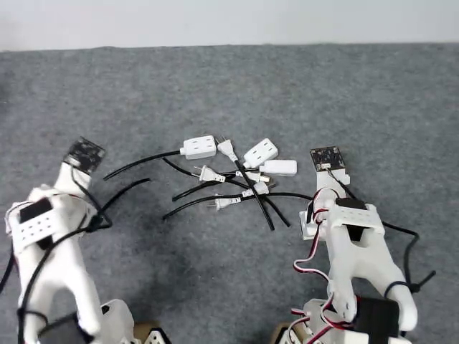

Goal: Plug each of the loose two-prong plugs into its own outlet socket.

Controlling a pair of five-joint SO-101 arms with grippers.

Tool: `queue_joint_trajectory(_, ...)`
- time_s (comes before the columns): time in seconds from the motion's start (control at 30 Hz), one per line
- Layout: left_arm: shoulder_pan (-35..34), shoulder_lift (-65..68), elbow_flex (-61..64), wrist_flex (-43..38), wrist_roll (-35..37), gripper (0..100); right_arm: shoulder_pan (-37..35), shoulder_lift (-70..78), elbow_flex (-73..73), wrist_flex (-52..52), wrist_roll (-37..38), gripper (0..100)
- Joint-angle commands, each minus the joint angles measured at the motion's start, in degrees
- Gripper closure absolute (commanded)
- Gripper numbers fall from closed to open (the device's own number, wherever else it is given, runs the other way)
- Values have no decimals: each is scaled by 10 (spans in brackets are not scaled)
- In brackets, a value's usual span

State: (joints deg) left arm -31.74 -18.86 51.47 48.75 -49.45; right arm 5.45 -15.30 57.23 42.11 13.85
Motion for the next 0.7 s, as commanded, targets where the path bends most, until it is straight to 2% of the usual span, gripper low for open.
queue_joint_trajectory(0.0, 2, 43, -14, -18, -37, 728, -8, 0, -19, -7, 8, 660)
queue_joint_trajectory(0.13, -36, 78, -44, -18, -42, 728, -8, 0, -19, -8, 8, 660)
queue_joint_trajectory(0.23, -72, 100, -55, -17, -88, 746, -8, 0, -19, -8, 8, 660)
queue_joint_trajectory(0.37, -113, 137, -57, -17, -170, 835, -8, 0, -19, -8, 8, 660)
queue_joint_trajectory(0.53, -135, 148, -58, -17, -207, 987, -8, 0, -19, -8, 8, 660)
queue_joint_trajectory(0.67, -143, 130, -58, -17, -209, 987, -8, 0, -19, -8, 8, 660)
